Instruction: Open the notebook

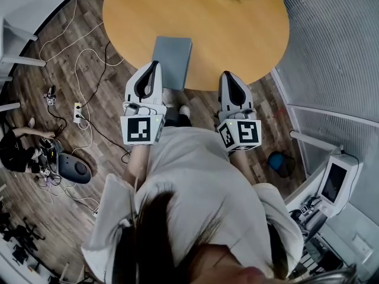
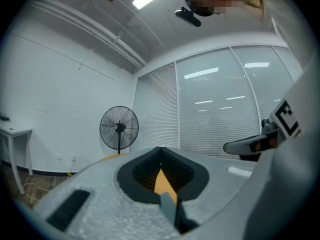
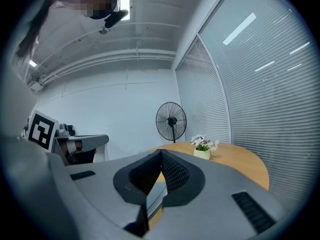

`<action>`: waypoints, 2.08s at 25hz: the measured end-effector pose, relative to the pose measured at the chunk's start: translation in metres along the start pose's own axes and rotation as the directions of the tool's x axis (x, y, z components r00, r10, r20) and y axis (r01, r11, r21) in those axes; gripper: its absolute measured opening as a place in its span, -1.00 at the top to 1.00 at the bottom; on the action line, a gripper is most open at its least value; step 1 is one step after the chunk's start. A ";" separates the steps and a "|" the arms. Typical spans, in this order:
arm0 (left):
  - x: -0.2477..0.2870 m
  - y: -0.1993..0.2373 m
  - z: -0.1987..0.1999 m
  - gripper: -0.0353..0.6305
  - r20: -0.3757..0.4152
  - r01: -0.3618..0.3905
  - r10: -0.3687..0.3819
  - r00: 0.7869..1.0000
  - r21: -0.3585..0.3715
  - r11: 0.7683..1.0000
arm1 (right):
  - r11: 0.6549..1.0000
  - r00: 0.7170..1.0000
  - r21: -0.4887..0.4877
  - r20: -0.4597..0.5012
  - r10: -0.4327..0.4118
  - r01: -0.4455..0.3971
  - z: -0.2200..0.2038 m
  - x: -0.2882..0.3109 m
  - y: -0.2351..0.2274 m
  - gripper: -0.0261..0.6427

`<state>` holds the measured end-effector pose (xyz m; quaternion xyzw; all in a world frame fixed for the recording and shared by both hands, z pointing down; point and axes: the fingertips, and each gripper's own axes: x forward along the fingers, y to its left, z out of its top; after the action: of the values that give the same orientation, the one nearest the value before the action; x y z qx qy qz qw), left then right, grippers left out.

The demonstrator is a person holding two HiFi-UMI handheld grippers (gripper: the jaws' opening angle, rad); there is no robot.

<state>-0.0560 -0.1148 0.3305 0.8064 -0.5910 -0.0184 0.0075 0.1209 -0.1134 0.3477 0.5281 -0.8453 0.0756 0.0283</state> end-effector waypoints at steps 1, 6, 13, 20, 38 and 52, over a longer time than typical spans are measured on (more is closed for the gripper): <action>0.003 0.002 0.001 0.84 0.002 0.012 -0.012 1.000 0.002 1.000 | 1.000 1.000 0.001 0.002 -0.010 0.010 0.001 0.003 0.000 0.92; 0.019 0.013 0.008 0.84 -0.015 0.067 -0.067 0.998 0.008 0.998 | 0.999 0.999 0.008 0.012 -0.047 0.047 0.012 0.022 0.006 0.92; 0.034 0.021 0.010 0.84 -0.029 0.125 -0.124 0.992 0.019 0.992 | 0.996 0.995 0.015 0.038 -0.087 0.087 0.025 0.035 0.012 0.92; 0.037 0.019 0.004 0.84 -0.050 0.154 -0.153 0.987 0.011 0.988 | 0.993 0.992 0.016 0.045 -0.114 0.113 0.026 0.033 0.007 0.92; 0.029 0.014 0.002 0.84 -0.054 0.167 -0.165 0.985 0.020 0.986 | 0.993 0.993 0.021 0.045 -0.114 0.113 0.023 0.023 0.011 0.92; 0.017 -0.032 -0.089 0.51 -0.323 0.433 -0.378 0.868 0.118 0.893 | 0.986 0.986 0.058 -0.063 -0.153 0.156 -0.017 0.011 0.007 0.92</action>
<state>-0.0172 -0.1220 0.4176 0.9037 -0.3989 0.1548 0.0147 0.1089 -0.1173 0.3649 0.5902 -0.7979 0.1149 0.0423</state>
